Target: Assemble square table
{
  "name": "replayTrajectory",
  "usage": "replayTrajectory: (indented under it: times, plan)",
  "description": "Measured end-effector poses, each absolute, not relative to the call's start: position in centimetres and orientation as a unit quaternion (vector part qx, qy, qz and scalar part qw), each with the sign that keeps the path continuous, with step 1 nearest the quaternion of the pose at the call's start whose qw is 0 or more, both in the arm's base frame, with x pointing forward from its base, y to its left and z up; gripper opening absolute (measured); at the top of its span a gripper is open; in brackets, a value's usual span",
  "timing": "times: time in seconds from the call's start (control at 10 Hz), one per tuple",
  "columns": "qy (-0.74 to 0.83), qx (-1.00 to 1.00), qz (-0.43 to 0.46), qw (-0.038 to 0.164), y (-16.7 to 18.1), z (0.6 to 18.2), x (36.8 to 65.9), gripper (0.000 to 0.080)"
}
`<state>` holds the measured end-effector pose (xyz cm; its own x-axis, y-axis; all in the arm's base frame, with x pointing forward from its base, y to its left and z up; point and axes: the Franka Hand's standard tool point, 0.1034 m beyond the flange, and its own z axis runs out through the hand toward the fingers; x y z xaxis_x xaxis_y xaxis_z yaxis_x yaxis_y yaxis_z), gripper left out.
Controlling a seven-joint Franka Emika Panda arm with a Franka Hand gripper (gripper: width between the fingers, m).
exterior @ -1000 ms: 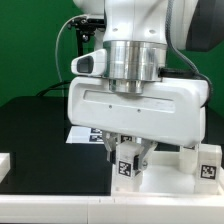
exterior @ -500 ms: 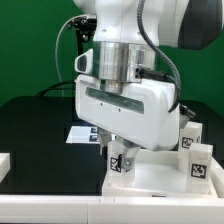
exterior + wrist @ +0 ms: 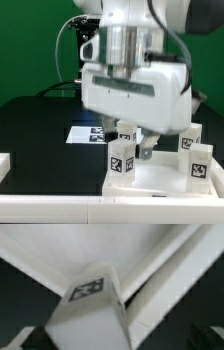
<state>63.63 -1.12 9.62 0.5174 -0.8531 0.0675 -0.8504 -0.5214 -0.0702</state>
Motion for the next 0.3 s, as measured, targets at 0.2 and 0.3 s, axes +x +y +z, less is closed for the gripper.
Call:
replayTrajectory:
  times: [0.2, 0.3]
  plan:
    - [0.490, -0.870, -0.049, 0.017, -1.29, 10.31, 64.06, 0.0648]
    - [0.490, -0.870, -0.049, 0.016, -1.30, 10.25, 64.04, 0.0648]
